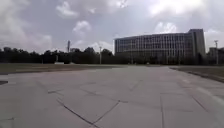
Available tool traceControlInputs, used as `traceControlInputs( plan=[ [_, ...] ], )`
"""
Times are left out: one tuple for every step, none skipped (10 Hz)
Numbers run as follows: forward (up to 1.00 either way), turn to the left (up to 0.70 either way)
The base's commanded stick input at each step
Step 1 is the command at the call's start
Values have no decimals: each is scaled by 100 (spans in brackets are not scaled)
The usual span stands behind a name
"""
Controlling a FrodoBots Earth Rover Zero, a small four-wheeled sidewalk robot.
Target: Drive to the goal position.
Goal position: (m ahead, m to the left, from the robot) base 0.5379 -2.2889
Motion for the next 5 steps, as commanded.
traceControlInputs(
  plan=[
    [50, -2],
    [50, -2],
    [50, -2],
    [50, -2],
    [50, -2]
  ],
)
